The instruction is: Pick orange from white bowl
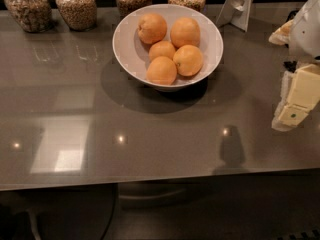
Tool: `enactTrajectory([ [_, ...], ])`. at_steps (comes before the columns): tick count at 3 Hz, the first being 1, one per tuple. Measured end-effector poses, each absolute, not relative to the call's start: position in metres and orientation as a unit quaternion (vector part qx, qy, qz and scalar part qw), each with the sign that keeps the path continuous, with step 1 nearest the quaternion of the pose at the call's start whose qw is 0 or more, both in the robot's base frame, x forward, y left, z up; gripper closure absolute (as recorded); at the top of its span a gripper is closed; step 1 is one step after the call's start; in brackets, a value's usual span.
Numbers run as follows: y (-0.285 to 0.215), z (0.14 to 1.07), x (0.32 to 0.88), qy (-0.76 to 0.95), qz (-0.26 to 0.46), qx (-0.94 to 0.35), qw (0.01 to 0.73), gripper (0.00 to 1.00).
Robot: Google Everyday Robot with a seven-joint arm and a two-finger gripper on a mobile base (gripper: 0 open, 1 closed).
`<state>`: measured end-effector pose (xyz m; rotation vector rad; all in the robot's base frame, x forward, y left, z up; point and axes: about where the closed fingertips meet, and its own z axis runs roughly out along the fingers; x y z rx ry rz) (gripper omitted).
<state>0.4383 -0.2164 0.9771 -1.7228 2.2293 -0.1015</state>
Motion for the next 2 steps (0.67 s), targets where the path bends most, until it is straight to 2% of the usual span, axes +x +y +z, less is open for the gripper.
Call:
enactTrajectory([
  [1,-0.216,0.977,0.438,0.78,-0.036,-0.603,0.161,0.0],
  [2,-0.205,0.982,0.453,0.776,-0.028,-0.599,0.196,0.0],
])
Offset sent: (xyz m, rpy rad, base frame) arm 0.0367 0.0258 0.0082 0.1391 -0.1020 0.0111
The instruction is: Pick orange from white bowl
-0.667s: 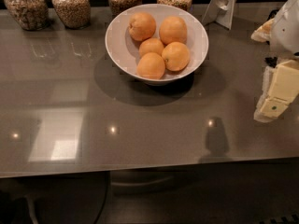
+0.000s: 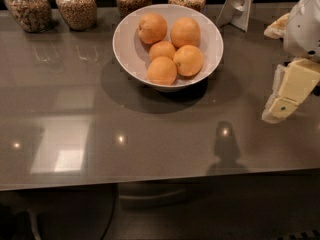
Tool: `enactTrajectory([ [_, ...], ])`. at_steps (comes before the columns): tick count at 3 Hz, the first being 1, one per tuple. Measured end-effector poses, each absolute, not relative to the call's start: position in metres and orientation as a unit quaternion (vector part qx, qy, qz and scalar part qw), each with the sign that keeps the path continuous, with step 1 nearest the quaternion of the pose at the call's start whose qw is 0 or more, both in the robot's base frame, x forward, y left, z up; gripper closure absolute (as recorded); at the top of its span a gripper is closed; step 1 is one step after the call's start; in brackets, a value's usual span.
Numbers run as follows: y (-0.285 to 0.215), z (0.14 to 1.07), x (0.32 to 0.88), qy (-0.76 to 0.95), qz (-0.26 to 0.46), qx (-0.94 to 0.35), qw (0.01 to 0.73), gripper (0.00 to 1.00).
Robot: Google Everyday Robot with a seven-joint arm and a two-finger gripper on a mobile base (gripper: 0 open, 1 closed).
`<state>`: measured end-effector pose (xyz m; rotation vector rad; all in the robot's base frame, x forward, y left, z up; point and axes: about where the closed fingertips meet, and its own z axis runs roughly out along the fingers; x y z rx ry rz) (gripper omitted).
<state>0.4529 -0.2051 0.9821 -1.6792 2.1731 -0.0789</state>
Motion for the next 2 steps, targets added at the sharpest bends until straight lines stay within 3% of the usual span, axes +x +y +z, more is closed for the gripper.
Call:
enactTrajectory([
  [2,-0.143,1.004,0.516,0.741,-0.004,-0.595,0.311,0.0],
])
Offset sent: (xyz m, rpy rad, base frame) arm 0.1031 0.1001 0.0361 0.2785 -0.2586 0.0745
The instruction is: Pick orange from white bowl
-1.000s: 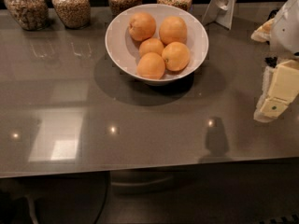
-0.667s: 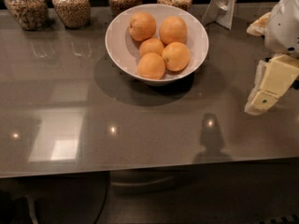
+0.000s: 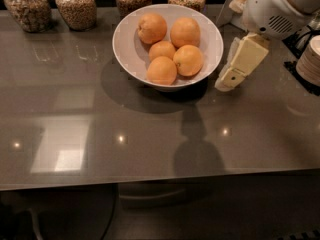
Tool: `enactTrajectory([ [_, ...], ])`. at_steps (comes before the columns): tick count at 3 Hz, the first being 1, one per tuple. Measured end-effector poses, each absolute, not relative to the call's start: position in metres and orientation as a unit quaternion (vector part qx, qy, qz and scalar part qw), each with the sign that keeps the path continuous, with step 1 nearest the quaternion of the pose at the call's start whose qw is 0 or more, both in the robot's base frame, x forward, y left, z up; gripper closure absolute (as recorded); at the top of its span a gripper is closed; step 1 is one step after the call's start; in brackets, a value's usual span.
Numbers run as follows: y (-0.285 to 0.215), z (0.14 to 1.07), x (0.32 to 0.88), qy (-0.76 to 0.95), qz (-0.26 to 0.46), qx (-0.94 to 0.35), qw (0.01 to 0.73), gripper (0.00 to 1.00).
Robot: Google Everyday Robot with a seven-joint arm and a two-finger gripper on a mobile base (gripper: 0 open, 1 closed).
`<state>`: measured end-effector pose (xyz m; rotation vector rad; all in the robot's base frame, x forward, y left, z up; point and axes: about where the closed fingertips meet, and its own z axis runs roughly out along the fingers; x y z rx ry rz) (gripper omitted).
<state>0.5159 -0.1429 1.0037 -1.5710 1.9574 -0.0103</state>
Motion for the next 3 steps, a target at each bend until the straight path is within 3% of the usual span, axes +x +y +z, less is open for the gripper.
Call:
enactTrajectory([
  [1,-0.1084,1.0145,0.5466,0.727,0.017,-0.588,0.353,0.0],
  [3,-0.1037,1.0179,0.5482,0.721,0.004,-0.591,0.362,0.0],
])
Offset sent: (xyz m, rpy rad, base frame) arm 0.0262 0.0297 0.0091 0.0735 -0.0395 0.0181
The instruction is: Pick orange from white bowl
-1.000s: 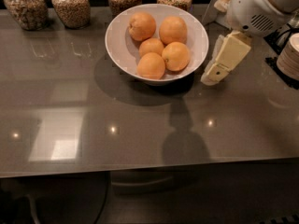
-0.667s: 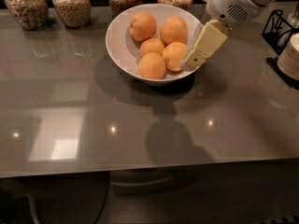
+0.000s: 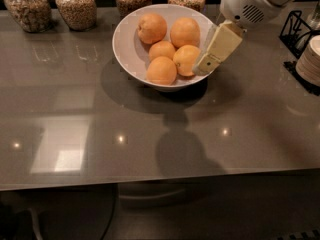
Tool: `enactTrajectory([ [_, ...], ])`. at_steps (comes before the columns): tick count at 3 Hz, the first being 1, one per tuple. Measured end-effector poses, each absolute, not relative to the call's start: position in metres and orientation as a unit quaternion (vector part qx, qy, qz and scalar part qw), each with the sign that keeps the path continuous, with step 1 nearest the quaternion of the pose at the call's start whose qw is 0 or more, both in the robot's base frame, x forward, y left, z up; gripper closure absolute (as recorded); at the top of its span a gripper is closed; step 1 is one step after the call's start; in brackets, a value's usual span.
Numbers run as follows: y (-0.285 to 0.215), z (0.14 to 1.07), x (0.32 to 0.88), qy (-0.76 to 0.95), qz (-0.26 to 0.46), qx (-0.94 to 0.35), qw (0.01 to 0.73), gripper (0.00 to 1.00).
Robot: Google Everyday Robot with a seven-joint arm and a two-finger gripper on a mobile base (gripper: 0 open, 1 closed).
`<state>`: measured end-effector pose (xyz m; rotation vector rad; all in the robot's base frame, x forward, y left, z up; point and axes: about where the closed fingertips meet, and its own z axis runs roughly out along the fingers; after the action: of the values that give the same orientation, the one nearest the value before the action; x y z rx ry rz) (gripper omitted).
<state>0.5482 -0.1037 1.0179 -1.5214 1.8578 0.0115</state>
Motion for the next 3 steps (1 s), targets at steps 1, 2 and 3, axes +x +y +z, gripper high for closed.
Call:
enactTrajectory([
  [1,-0.09,1.02,0.568,0.705,-0.011,-0.593,0.388,0.0],
  [2,-0.067,1.026,0.601,0.685,-0.022,-0.594,0.421,0.0],
  [3,-0.048,1.026,0.632,0.677,-0.025,-0.587,0.444,0.0],
])
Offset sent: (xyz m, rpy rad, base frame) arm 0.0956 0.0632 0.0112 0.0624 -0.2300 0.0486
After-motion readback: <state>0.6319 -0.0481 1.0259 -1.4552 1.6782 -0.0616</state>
